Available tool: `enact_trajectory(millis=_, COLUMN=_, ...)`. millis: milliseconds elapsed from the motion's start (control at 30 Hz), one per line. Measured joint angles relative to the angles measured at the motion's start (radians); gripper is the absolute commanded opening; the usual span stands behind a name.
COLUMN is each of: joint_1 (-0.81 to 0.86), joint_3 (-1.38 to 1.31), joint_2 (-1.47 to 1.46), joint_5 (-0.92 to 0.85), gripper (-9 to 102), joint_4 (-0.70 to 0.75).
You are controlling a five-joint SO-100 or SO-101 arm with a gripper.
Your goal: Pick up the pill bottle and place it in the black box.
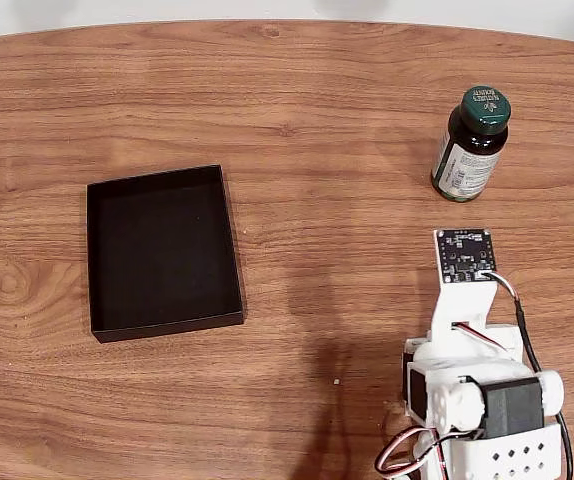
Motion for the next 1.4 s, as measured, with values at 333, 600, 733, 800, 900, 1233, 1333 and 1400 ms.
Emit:
enact_trajectory(millis=333, joint_1=0.011, joint_3=0.002, joint_2=-0.063, joint_5=0.043, gripper=8, joint_4=-0.153)
enact_trajectory(millis=600, joint_1=0.011, joint_3=0.002, joint_2=-0.173, joint_5=-0.014, gripper=8, joint_4=-0.35)
enact_trajectory(millis=733, joint_1=0.026, joint_3=0.002, joint_2=-0.199, joint_5=-0.029, gripper=10, joint_4=-0.413)
enact_trajectory(millis=800, joint_1=0.029, joint_3=0.002, joint_2=-0.219, joint_5=-0.035, gripper=11, joint_4=-0.451)
enact_trajectory(millis=900, joint_1=0.029, joint_3=0.002, joint_2=-0.268, joint_5=-0.049, gripper=11, joint_4=-0.54)
enact_trajectory(millis=1233, joint_1=0.078, joint_3=0.003, joint_2=-0.479, joint_5=-0.035, gripper=18, joint_4=-0.913)
enact_trajectory(millis=1333, joint_1=0.101, joint_3=0.003, joint_2=-0.555, joint_5=-0.051, gripper=23, joint_4=-1.032)
enact_trajectory(millis=1400, joint_1=0.112, joint_3=0.003, joint_2=-0.614, joint_5=-0.094, gripper=25, joint_4=-1.123)
